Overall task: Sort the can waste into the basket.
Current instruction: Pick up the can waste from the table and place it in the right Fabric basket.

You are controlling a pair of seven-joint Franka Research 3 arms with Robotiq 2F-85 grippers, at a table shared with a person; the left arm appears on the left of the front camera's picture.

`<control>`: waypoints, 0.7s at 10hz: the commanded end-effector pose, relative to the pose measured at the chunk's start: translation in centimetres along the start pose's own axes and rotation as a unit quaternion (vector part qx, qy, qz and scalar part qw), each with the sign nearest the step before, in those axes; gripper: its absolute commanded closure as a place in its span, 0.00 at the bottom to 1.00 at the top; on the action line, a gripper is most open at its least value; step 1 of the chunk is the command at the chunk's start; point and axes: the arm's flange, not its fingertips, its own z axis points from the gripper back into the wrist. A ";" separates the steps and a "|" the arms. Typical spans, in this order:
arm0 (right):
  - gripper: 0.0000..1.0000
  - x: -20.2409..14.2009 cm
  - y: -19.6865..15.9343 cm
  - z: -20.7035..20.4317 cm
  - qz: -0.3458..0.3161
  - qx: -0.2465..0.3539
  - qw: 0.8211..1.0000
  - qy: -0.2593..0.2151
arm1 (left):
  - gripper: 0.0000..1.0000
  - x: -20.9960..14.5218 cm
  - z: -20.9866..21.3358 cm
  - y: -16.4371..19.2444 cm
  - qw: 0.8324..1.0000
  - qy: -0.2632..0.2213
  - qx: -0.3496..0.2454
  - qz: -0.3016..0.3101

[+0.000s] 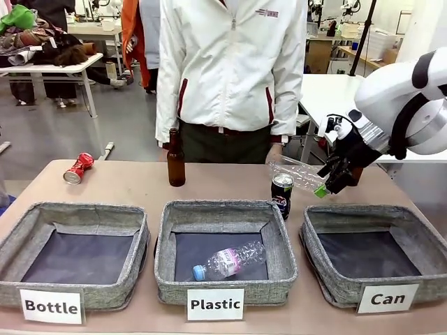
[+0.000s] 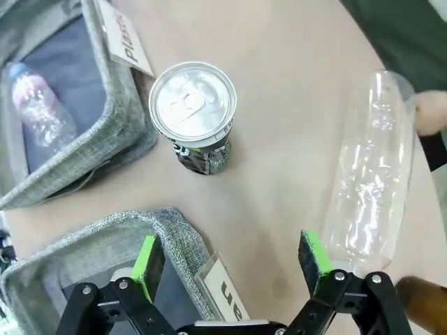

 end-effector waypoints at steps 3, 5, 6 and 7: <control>0.00 -0.1 -0.7 -0.7 0.009 0.008 1.000 -0.001 | 0.00 0.2 0.0 -0.1 1.000 -0.007 -0.010 -0.011; 0.00 -0.2 -1.4 -2.1 0.028 0.022 0.999 -0.027 | 0.00 0.2 0.0 -0.1 1.000 -0.007 -0.010 -0.011; 0.00 -0.3 -1.5 -2.6 0.034 0.023 0.999 -0.034 | 0.00 0.2 0.0 -0.1 1.000 -0.007 -0.010 -0.011; 0.00 -0.3 -1.6 -3.3 0.048 0.031 0.997 -0.044 | 0.00 0.2 0.0 -0.1 1.000 -0.007 -0.010 -0.011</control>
